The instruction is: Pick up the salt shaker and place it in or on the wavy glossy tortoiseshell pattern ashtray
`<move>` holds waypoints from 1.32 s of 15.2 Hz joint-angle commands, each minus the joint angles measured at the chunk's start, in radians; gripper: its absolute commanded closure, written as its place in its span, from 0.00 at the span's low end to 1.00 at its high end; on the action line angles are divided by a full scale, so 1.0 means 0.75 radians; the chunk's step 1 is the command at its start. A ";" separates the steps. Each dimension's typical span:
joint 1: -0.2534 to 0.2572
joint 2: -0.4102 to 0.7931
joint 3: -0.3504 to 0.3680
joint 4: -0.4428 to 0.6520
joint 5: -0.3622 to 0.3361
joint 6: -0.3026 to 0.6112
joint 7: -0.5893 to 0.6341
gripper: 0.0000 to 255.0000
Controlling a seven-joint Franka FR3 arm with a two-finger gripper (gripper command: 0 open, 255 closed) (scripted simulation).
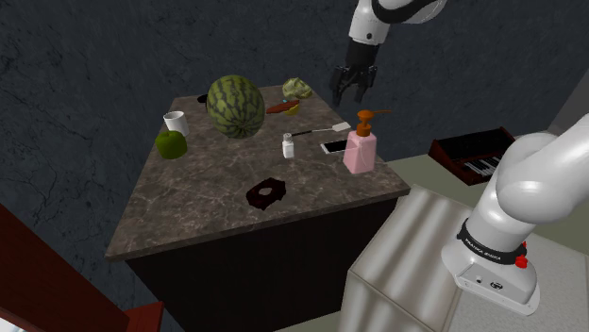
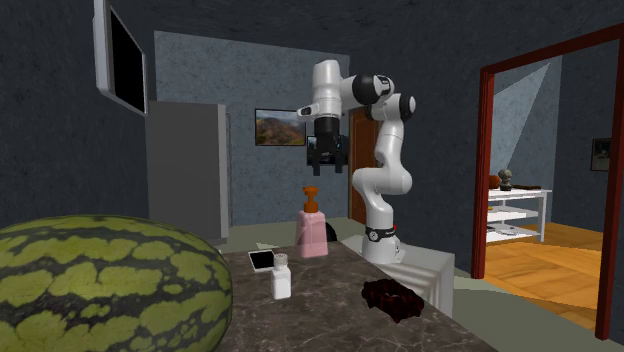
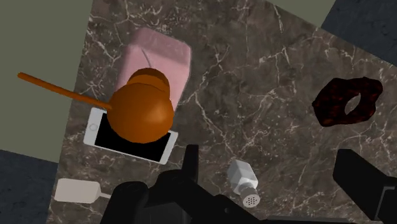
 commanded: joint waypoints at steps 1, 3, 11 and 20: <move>0.000 0.084 0.005 0.000 0.014 0.090 0.018 0.00; 0.002 0.173 0.013 0.016 0.028 0.166 0.040 0.00; 0.012 0.554 0.035 0.158 0.081 0.422 0.123 0.00; 0.021 0.958 0.043 0.416 0.126 0.584 0.198 0.00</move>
